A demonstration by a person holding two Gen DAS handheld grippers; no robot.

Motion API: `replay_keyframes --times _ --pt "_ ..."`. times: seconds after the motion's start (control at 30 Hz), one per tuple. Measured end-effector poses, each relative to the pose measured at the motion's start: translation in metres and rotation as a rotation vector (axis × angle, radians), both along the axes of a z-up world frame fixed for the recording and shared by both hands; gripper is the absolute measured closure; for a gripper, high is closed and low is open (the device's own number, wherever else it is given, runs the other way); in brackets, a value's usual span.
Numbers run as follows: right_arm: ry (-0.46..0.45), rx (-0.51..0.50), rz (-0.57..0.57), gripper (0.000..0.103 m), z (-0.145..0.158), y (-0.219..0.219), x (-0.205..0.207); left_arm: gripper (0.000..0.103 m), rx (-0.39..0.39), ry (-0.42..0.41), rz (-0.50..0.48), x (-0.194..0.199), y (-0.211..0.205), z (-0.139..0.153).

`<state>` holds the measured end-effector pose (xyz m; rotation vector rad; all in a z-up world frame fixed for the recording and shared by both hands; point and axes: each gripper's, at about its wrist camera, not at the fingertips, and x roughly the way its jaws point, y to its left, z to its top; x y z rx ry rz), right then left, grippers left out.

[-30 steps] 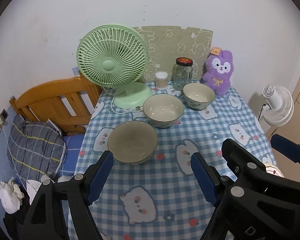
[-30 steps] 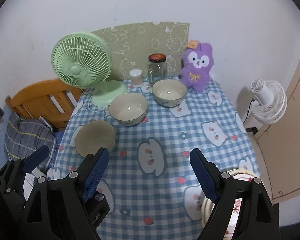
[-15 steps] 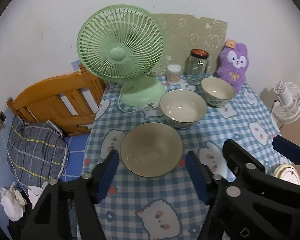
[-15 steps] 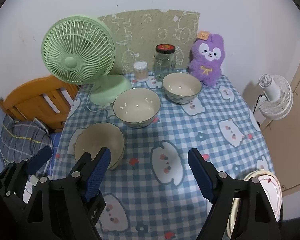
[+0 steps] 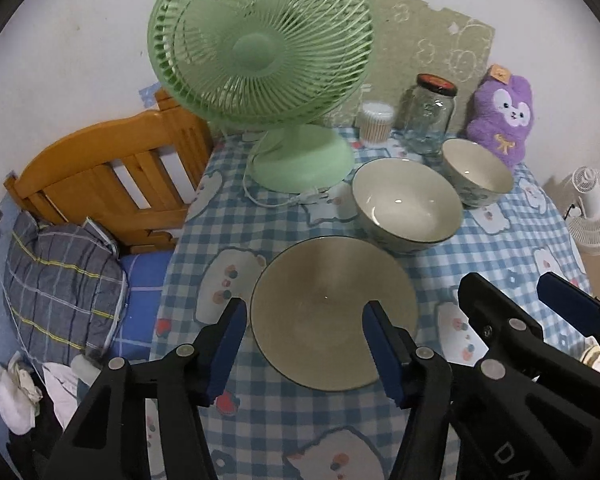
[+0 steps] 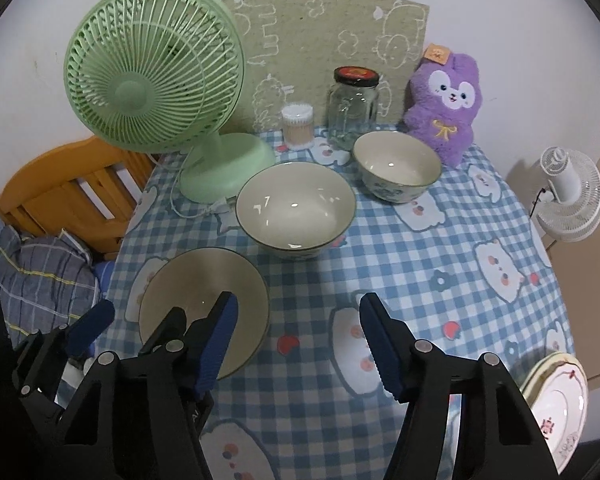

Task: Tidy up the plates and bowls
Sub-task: 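Move both grippers to the olive-rimmed shallow dish and grip its rim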

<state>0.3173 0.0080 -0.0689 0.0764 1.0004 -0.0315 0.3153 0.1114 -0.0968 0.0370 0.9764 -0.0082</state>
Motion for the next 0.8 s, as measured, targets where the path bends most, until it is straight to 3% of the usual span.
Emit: replay_keyframes --times 0.2,0.27,0.33,0.53,0.8 --pt "0.015 -0.001 0.007 0.045 -0.02 0.008 0.011 0.046 0.002 0.022 0.019 0.012 0.011 -0.021" --pt "0.028 0.001 0.005 0.048 -0.027 0.01 0.015 0.056 -0.019 0.045 0.018 0.017 0.014 -0.029" --pt "0.04 0.006 0.005 0.049 -0.033 0.011 0.017 0.059 -0.032 0.065 0.019 0.02 0.017 -0.036" --pt "0.064 0.025 -0.001 0.056 -0.046 0.014 0.024 0.062 0.027 0.026 0.049 0.022 0.015 -0.043" --pt "0.084 0.008 0.01 0.063 -0.055 0.021 0.031 0.069 0.015 0.054 0.073 0.029 0.025 -0.053"
